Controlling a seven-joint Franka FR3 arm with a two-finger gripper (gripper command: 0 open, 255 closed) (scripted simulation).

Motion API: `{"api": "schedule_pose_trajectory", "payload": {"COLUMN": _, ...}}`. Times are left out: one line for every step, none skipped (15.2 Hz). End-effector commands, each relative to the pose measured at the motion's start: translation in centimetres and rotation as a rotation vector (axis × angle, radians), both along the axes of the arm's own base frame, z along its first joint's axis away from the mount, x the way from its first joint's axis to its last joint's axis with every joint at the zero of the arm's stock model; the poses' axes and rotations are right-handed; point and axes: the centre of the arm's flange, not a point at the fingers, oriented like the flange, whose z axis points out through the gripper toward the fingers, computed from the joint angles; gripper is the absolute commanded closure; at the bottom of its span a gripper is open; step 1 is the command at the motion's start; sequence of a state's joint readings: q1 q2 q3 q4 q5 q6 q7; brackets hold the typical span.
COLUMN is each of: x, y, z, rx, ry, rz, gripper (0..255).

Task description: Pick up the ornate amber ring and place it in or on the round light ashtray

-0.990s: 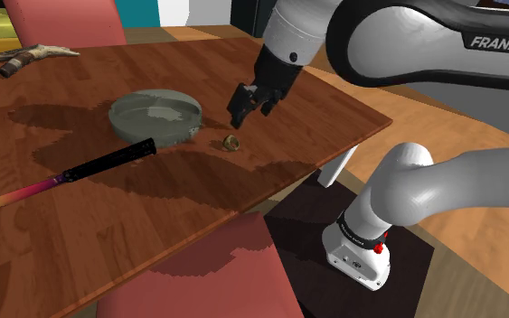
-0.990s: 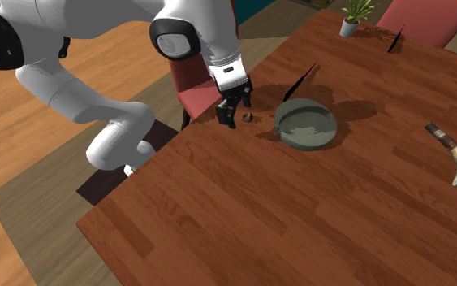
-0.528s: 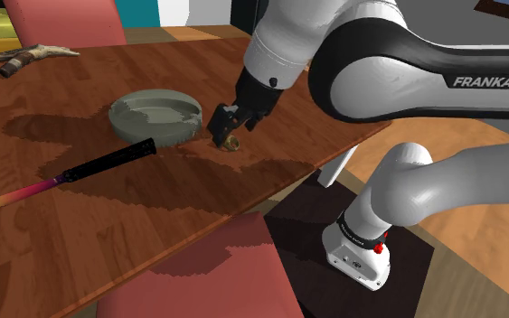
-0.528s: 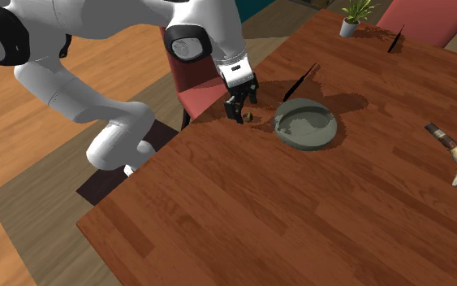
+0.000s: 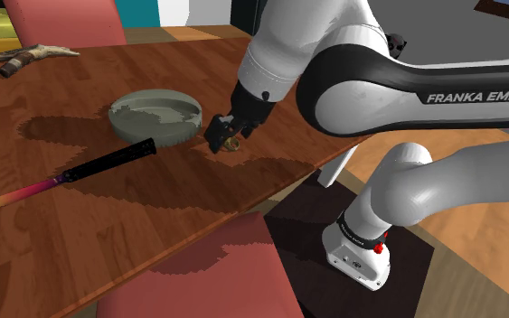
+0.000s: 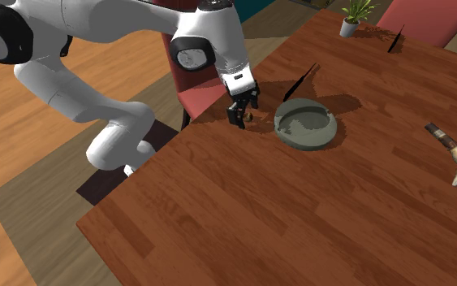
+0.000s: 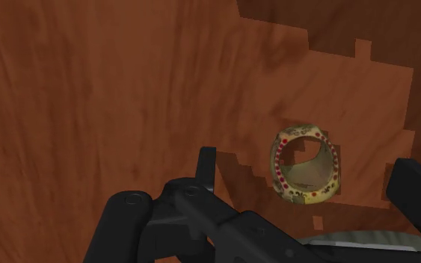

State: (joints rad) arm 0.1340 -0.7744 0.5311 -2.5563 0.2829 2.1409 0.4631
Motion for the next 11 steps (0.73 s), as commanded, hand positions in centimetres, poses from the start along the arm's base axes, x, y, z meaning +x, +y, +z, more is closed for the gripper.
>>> {"api": "schedule_pose_trajectory", "payload": {"x": 0.01, "y": 0.01, "z": -0.03, "rx": 0.000, "ry": 0.000, "rz": 0.000, "gripper": 0}}
{"api": "schedule_pose_trajectory", "payload": {"x": 0.01, "y": 0.01, "z": -0.03, "rx": 0.000, "ry": 0.000, "rz": 0.000, "gripper": 0}}
{"api": "schedule_pose_trajectory", "payload": {"x": 0.01, "y": 0.01, "z": -0.03, "rx": 0.000, "ry": 0.000, "rz": 0.000, "gripper": 0}}
{"api": "schedule_pose_trajectory", "payload": {"x": 0.01, "y": 0.01, "z": -0.03, "rx": 0.000, "ry": 0.000, "rz": 0.000, "gripper": 255}}
{"api": "schedule_pose_trajectory", "payload": {"x": 0.01, "y": 0.00, "z": -0.03, "rx": 0.000, "ry": 0.000, "rz": 0.000, "gripper": 255}}
{"api": "schedule_pose_trajectory", "payload": {"x": -0.01, "y": 0.00, "z": -0.06, "rx": 0.000, "ry": 0.000, "rz": 0.000, "gripper": 255}}
{"api": "schedule_pose_trajectory", "payload": {"x": 0.02, "y": 0.01, "z": 0.03, "rx": 0.000, "ry": 0.000, "rz": 0.000, "gripper": 255}}
{"api": "schedule_pose_trajectory", "payload": {"x": -0.01, "y": -0.06, "z": -0.01, "rx": 0.000, "ry": 0.000, "rz": 0.000, "gripper": 255}}
{"api": "schedule_pose_trajectory", "payload": {"x": 0.00, "y": -0.03, "z": -0.07, "rx": 0.000, "ry": 0.000, "rz": 0.000, "gripper": 255}}
{"api": "schedule_pose_trajectory", "payload": {"x": 0.03, "y": 0.01, "z": -0.10, "rx": 0.000, "ry": 0.000, "rz": 0.000, "gripper": 255}}
{"api": "schedule_pose_trajectory", "payload": {"x": 0.04, "y": 0.00, "z": -0.17, "rx": 0.000, "ry": 0.000, "rz": 0.000, "gripper": 255}}
